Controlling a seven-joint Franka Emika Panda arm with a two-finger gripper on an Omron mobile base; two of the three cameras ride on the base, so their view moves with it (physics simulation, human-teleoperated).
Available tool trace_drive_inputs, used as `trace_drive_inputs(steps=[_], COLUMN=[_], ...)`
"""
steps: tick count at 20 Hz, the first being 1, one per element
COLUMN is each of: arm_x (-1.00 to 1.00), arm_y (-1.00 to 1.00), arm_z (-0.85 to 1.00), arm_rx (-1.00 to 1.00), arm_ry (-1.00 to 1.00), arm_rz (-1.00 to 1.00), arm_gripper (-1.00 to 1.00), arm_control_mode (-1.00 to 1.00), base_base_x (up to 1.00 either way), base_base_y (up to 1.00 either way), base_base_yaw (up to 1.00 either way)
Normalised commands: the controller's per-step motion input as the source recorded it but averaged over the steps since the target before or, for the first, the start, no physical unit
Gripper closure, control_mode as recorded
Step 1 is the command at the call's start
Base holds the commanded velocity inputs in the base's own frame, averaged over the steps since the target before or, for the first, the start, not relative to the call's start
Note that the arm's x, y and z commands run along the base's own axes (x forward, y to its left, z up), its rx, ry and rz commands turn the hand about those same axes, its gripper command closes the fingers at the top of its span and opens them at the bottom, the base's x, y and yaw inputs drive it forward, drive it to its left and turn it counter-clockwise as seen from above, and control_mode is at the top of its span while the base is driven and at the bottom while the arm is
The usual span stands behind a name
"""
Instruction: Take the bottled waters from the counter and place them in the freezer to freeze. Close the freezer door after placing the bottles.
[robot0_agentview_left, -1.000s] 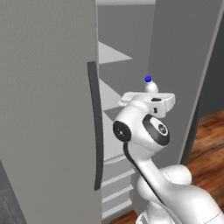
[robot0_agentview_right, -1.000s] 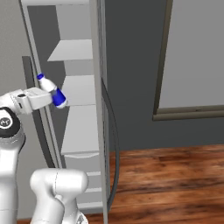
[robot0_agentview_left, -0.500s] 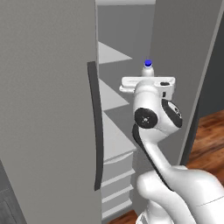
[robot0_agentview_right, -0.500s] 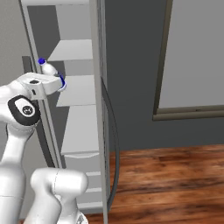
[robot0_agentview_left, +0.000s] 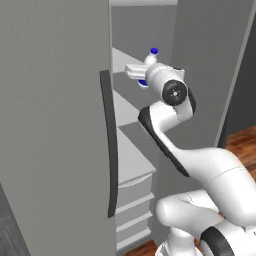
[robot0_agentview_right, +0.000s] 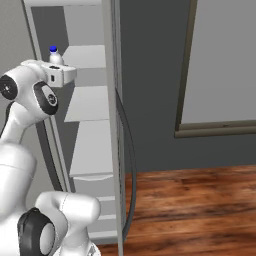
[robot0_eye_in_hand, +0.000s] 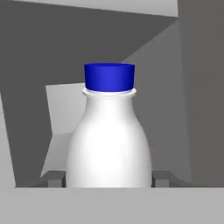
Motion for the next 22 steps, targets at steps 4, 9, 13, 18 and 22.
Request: trace_drive_inputs(steps=[4, 9, 13, 18, 22], arm_x=[0.01, 0.06, 0.26, 0.32, 0.21], arm_y=[0.11, 0.17, 0.03, 0.0, 0.0], arm_z=[0.16, 0.06, 0.0, 0.0, 0.1], arm_rx=[-0.02, -0.12, -0.07, 0.0, 0.0], arm_ry=[-0.01, -0.03, 0.07, 0.11, 0.0], arm_rz=[0.27, 0.06, 0.02, 0.0, 0.0], arm_gripper=[1.0, 1.0, 1.0, 1.0, 1.0], arm_control_mode=[-1.0, -1.0, -1.0, -1.0, -1.0], base_base_x=[0.0, 0.0, 0.0, 0.0, 0.0], base_base_y=[0.0, 0.0, 0.0, 0.0, 0.0], base_base_yaw=[0.0, 0.0, 0.0, 0.0, 0.0])
